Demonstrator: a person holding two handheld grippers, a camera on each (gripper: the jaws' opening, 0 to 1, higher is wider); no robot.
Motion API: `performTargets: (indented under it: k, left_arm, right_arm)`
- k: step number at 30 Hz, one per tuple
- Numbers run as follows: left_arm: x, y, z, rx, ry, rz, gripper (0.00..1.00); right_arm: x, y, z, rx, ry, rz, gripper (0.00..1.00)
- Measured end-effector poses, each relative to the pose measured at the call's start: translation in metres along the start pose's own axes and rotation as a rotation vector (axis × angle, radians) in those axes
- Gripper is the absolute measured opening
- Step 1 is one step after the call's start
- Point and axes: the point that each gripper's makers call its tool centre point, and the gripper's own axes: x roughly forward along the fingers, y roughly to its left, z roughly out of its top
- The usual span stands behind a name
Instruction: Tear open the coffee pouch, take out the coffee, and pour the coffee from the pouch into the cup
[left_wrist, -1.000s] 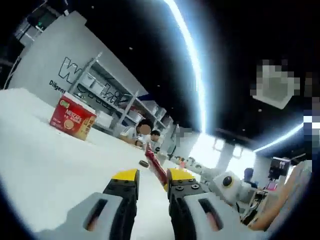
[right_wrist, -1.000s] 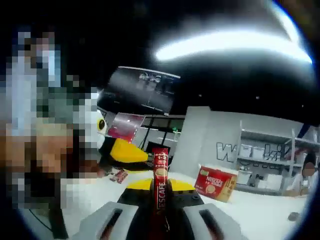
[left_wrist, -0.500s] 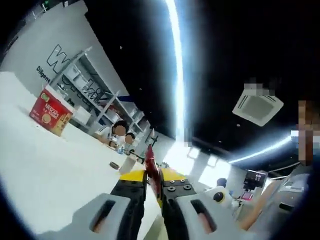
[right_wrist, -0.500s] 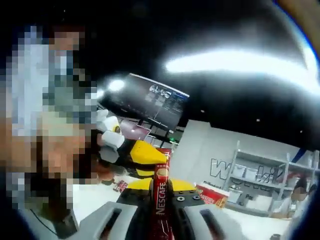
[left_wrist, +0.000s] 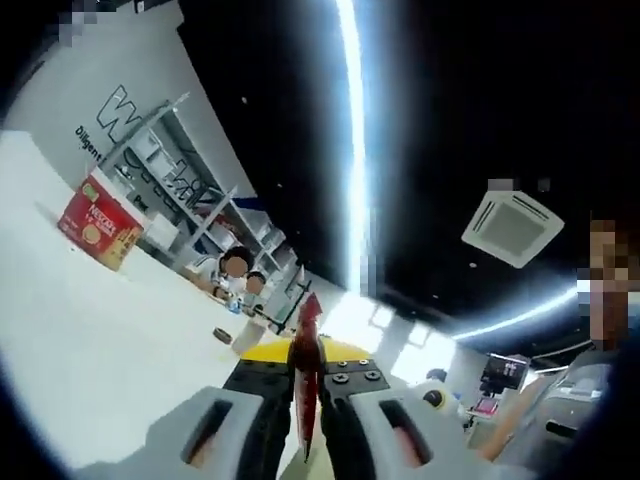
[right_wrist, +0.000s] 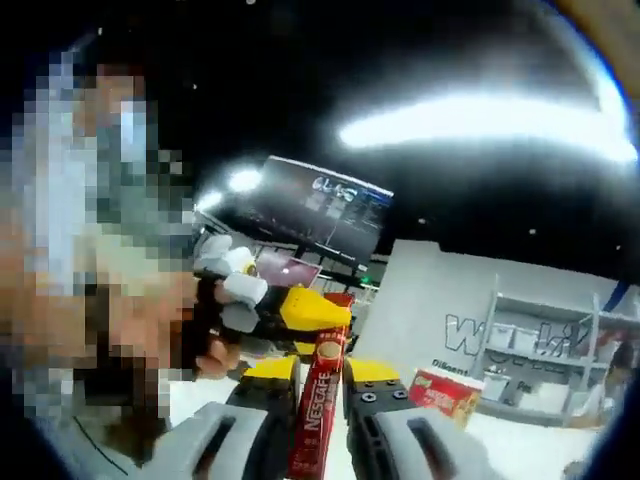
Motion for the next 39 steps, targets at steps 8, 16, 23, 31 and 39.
performTargets:
  k: [8,16,23,31,39]
  left_arm:
    - [-0.011,-0.004,-0.005,-0.115,0.085,-0.101,0.11]
    - [-0.016,-0.018,-0.034,-0.061,0.275,-0.181,0.11]
    - [-0.021,-0.035,-0.052,-0.084,0.362,-0.242,0.11]
    - [-0.016,-0.027,-0.048,0.109,0.292,-0.22,0.14]
    - [-0.016,-0.017,-0.052,0.129,0.324,-0.215,0.19]
  right_arm:
    - [-0.011,0.016,-0.016,0.431,-0.003,0.22,0.31]
    - [-0.014,0.044,-0.015,0.662,0.026,0.397,0.23]
    - [-0.023,0.061,-0.012,0.792,0.063,0.497,0.1]
    - [-0.014,0.039,-0.017,0.851,0.038,0.397,0.07]
    - [-0.009,-0.001,0.008,0.873,-0.087,0.28,0.06]
